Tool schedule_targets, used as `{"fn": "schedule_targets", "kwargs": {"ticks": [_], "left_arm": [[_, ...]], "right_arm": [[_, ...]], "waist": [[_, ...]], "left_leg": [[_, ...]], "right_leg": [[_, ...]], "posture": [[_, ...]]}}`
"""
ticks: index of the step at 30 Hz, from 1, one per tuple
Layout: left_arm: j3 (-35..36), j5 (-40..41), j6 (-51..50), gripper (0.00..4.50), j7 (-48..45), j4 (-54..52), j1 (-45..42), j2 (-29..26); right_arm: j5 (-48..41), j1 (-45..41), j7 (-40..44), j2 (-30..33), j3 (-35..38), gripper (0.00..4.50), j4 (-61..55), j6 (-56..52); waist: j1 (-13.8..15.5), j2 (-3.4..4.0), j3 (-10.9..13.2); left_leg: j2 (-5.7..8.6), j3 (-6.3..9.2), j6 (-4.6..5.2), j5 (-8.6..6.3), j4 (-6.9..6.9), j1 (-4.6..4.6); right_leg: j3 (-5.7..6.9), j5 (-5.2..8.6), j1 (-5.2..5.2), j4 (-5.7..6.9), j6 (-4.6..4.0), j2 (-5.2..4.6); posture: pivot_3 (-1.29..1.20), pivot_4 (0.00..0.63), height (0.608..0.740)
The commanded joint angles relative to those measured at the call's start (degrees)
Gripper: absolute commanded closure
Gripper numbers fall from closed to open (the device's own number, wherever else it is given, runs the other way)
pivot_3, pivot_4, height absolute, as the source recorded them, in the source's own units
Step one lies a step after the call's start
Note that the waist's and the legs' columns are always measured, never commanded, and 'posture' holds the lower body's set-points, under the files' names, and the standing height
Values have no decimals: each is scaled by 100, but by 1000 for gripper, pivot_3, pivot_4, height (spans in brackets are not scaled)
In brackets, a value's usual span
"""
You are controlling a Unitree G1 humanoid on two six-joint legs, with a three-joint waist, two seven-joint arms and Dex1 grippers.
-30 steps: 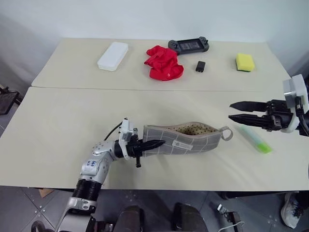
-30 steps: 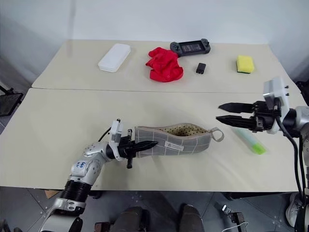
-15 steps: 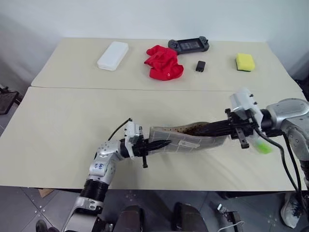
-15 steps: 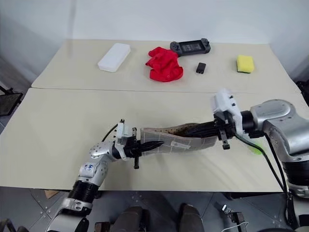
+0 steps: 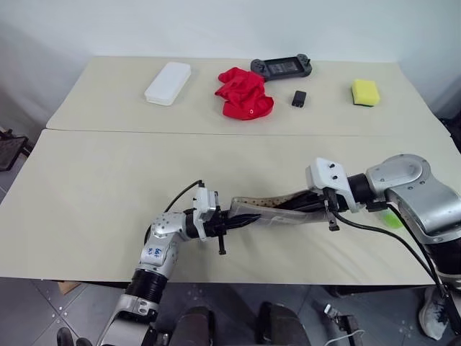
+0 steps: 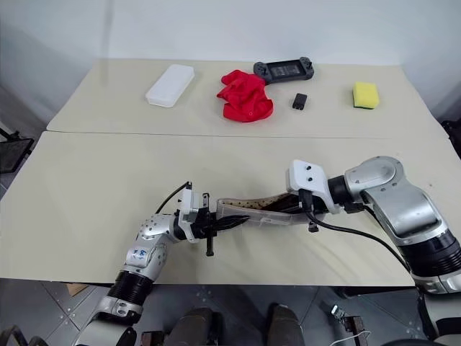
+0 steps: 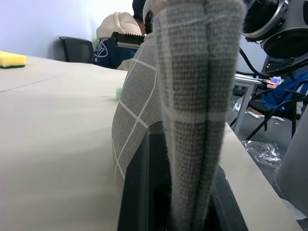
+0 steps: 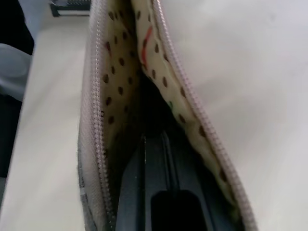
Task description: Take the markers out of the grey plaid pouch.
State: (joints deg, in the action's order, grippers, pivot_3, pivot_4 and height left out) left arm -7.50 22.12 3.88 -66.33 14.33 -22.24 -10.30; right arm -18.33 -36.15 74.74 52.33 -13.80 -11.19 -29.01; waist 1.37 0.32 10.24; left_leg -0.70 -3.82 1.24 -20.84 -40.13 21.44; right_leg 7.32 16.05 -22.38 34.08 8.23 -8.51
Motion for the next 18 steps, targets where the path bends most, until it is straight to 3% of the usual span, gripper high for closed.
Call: {"fn": "schedule_targets", "kwargs": {"ticks": [1,5,18], "left_arm": [[-46,29,-11,4500,-23,-128,27,-4],[-58,39,-55,4500,-40,-123,25,-19],[-92,91,-243,4500,-64,-82,-19,39]], "right_arm": [[274,-112,-112,-115,-63,3280,-206,322],[447,-205,-120,-261,-242,1995,-205,295],[2139,-1042,-78,-823,-1856,1995,576,-111]], "waist": [[-5,0,0],[-4,0,0],[-28,0,-2]], "left_leg": [[0,0,0,0,0,0],[0,0,0,0,0,0],[-1,-1,-1,1,-2,-3]], "right_leg": [[0,0,0,0,0,0],[0,0,0,0,0,1],[-2,0,-1,6,-1,3]], "posture": [[0,150,740],[0,150,740],[0,150,740]]}}
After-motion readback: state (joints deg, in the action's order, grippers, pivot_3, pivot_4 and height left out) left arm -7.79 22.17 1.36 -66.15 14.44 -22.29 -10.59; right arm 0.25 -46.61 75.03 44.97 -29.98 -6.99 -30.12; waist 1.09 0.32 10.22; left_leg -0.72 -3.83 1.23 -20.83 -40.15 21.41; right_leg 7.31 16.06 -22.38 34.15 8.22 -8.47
